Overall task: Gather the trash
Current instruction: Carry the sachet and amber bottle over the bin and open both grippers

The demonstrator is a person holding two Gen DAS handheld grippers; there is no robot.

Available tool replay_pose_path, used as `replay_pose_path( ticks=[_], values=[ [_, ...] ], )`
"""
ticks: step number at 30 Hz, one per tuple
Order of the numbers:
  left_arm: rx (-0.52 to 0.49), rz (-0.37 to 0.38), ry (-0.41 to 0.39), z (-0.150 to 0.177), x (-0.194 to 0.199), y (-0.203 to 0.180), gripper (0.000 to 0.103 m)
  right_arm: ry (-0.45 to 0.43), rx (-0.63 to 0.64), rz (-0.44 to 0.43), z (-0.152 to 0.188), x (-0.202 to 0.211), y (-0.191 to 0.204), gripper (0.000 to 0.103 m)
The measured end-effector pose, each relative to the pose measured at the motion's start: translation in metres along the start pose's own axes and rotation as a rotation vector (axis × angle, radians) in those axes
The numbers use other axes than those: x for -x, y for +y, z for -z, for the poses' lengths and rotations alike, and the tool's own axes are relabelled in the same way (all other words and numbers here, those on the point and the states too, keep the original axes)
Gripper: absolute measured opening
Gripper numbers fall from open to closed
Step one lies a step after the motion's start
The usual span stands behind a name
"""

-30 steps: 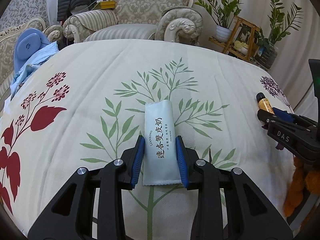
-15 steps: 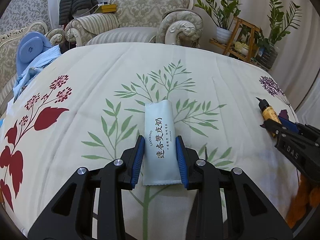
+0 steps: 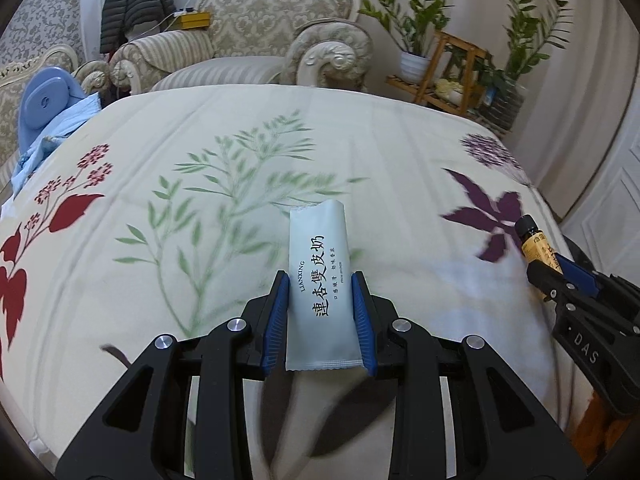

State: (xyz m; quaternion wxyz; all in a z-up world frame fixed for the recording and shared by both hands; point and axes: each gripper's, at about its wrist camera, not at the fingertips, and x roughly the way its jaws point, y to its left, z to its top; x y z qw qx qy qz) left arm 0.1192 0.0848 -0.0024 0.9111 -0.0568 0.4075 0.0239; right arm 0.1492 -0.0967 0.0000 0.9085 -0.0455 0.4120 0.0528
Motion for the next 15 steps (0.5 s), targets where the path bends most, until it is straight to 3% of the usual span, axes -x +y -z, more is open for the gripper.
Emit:
replay_pose_path(
  ticks=[15],
  values=[
    [-0.137, 0.14, -0.026, 0.027, 0.026, -0.111, 0.031, -0.051, -0.145, 0.121, 0.055, 0.052, -0.097, 0.025]
  ],
)
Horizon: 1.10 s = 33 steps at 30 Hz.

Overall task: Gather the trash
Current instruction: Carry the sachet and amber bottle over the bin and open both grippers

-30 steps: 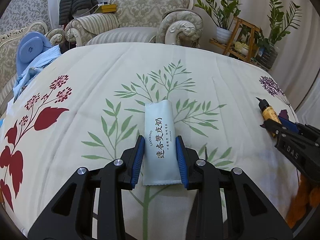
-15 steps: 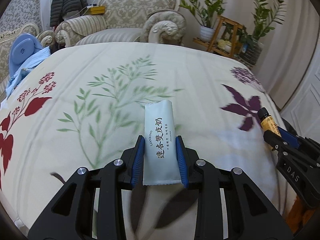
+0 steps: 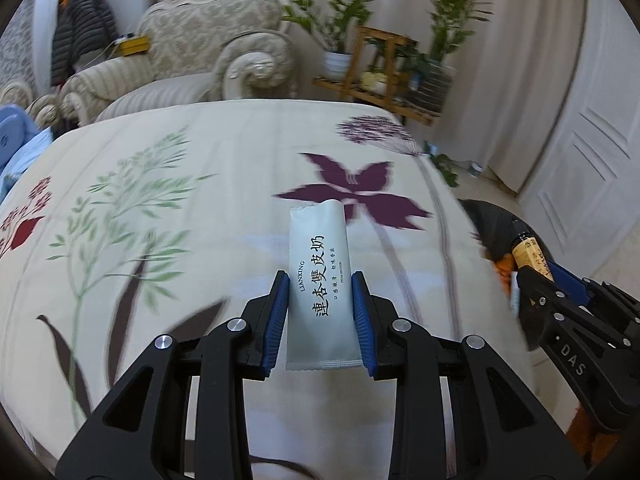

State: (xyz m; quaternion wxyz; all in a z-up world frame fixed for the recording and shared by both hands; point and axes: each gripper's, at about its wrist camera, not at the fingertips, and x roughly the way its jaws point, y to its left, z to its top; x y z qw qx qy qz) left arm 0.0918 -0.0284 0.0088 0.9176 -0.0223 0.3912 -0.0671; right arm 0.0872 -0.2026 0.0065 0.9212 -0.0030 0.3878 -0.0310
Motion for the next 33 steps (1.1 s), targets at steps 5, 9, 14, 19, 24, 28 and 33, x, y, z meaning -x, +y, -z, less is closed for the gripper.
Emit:
replay_pose_path(
  ticks=[5, 9, 14, 19, 24, 28, 33],
  values=[
    [-0.058, 0.047, -0.003, 0.002, -0.003, -0.041, 0.031, -0.004, -0.056, 0.048, 0.008, 0.002, -0.036, 0.025],
    [-0.099, 0.083, 0.003, 0.003, -0.009, -0.072, 0.031, -0.011, -0.094, 0.081, 0.011, 0.002, -0.063, 0.025],
    [-0.133, 0.108, 0.011, 0.004, -0.018, -0.101, 0.031, -0.015, -0.132, 0.111, 0.014, -0.001, -0.087, 0.025],
    [-0.154, 0.115, 0.013, 0.002, -0.025, -0.121, 0.031, -0.016, -0.151, 0.126, 0.014, -0.006, -0.103, 0.025],
    [-0.161, 0.115, 0.029, -0.001, -0.036, -0.134, 0.031, -0.017, -0.161, 0.132, 0.012, -0.011, -0.112, 0.025],
    [-0.166, 0.108, 0.035, -0.005, -0.043, -0.143, 0.031, -0.013, -0.166, 0.131, 0.01, -0.017, -0.12, 0.025],
    [-0.169, 0.094, 0.039, -0.008, -0.051, -0.152, 0.031, -0.003, -0.169, 0.131, 0.01, -0.025, -0.128, 0.025]
  ],
)
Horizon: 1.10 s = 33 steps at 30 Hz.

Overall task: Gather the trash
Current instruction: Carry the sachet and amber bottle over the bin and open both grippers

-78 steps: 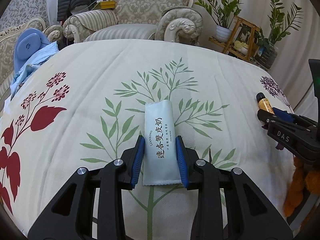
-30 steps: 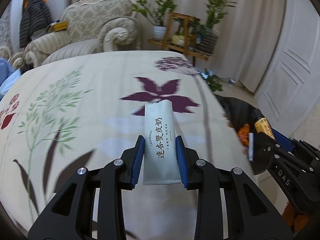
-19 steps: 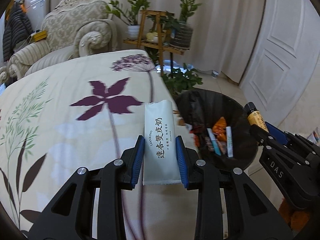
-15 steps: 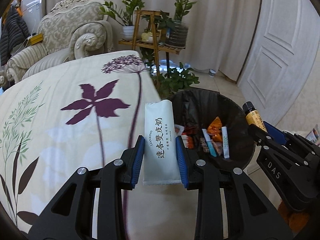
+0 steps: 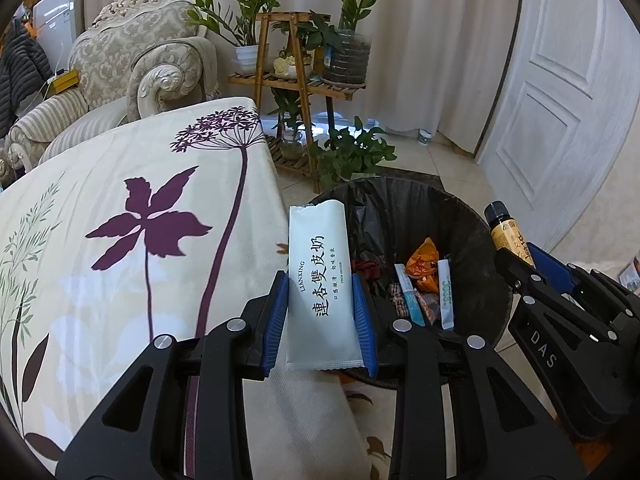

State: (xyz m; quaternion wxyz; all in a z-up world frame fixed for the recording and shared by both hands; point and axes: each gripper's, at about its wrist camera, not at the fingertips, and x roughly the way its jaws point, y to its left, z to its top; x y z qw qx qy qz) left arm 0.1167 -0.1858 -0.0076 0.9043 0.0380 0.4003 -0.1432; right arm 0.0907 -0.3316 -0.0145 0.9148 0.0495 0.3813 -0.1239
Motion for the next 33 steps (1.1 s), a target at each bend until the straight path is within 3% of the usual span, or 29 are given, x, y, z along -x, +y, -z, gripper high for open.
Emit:
replay_pose_path(
  ticks=[25, 29, 33],
  values=[
    [-0.034, -0.037, 0.017, -0.025, -0.03, -0.023, 0.034, 0.025, -0.021, 0.004, -0.014, -0.034, -0.015, 0.025],
    [-0.035, -0.035, 0.021, -0.026, -0.031, -0.023, 0.049, 0.022, -0.04, 0.008, -0.016, -0.037, -0.018, 0.038],
    [-0.019, -0.035, 0.016, -0.026, -0.031, -0.021, 0.058, 0.018, -0.047, 0.015, -0.017, -0.036, -0.021, 0.04]
  ],
)
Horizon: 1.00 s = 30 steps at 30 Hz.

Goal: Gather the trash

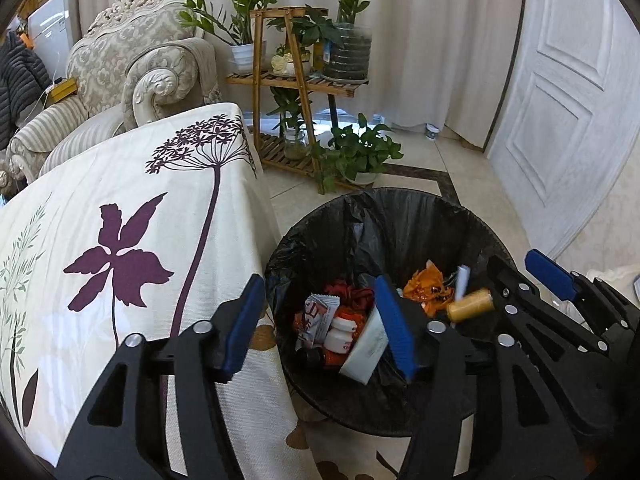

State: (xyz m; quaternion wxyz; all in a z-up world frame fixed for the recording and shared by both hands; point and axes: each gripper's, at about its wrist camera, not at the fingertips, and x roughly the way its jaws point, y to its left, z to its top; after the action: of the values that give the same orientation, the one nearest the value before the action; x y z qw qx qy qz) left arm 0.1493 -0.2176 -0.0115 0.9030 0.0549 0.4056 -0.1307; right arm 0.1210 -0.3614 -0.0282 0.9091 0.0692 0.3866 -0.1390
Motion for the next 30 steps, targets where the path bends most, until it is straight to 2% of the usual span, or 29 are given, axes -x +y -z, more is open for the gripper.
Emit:
replay_pose_path(
  ticks=[5, 14, 16, 30],
  values=[
    [0.014, 0.001, -0.006, -0.001, 0.001, 0.003, 0.065, -0.004, -0.003, 0.005, 0.001, 0.002, -0.001, 0.048],
    [0.018, -0.007, -0.026, 0.001, 0.009, 0.009, 0.07, -0.019, -0.017, 0.018, 0.003, 0.01, -0.003, 0.058],
    [0.018, -0.014, -0.035, 0.002, 0.013, 0.012, 0.074, -0.024, -0.019, 0.019, 0.005, 0.013, -0.002, 0.059],
    [0.063, -0.047, -0.055, 0.025, 0.043, 0.05, 0.077, -0.034, 0.002, 0.002, 0.019, 0.032, 0.021, 0.062]
  ],
)
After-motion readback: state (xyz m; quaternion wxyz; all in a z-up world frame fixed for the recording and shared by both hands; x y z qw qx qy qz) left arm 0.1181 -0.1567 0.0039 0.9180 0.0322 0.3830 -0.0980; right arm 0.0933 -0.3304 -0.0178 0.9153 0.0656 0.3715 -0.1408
